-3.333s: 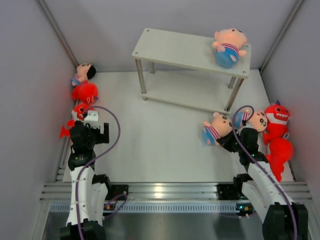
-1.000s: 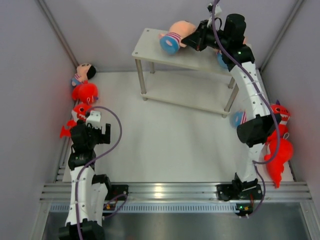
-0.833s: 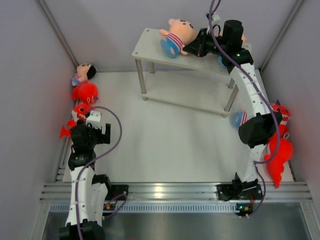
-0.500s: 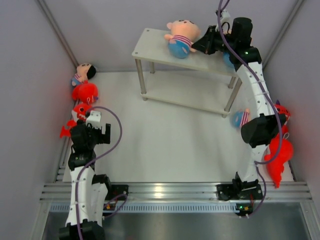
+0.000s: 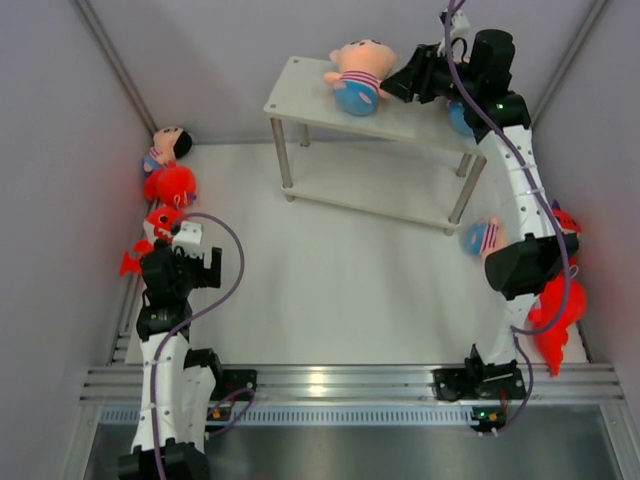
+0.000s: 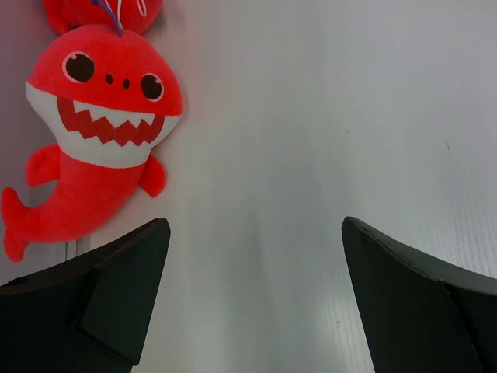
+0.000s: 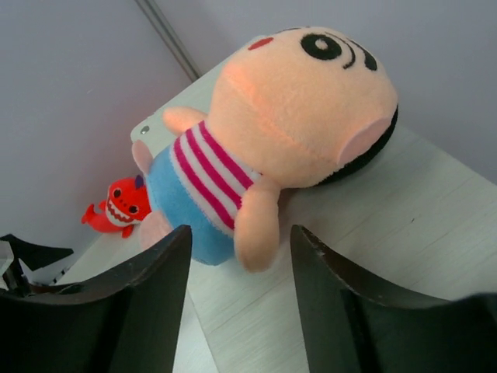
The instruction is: Place and organize the stuffed toys onto the shelf
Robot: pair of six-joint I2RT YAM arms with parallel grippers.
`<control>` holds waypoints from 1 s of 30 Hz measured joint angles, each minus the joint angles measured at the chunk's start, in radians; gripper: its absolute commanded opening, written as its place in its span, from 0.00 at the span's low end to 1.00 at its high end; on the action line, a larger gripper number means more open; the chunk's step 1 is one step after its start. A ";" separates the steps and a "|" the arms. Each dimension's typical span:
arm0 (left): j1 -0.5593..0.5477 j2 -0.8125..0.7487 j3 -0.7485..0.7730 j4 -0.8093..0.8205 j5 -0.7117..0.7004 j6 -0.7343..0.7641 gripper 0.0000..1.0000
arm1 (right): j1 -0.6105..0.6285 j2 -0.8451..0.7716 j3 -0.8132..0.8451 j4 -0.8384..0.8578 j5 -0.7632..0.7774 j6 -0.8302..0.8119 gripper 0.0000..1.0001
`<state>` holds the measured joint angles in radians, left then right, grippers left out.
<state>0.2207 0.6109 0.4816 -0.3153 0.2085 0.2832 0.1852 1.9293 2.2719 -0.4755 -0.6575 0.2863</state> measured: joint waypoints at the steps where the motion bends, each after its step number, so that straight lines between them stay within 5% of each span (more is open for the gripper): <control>1: 0.000 0.000 0.000 0.000 0.002 0.000 0.99 | 0.000 -0.005 0.000 0.008 -0.003 0.007 0.59; 12: 0.000 0.000 -0.002 0.000 0.009 0.000 0.99 | 0.000 -0.123 -0.021 0.087 0.001 0.101 0.71; 21: -0.001 0.000 -0.002 0.000 0.012 0.000 0.99 | -0.114 -0.497 -0.184 -0.039 0.332 0.022 0.83; 25: -0.002 0.000 -0.002 0.000 0.012 0.000 0.99 | -0.269 -0.504 -0.187 -0.096 0.381 0.011 0.83; 30: -0.002 0.000 -0.002 0.000 0.012 0.000 0.99 | -0.285 -0.434 -0.311 -0.109 0.359 0.020 0.81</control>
<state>0.2188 0.6106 0.4801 -0.3153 0.2203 0.2836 -0.0994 1.4956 1.9610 -0.5846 -0.2985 0.3061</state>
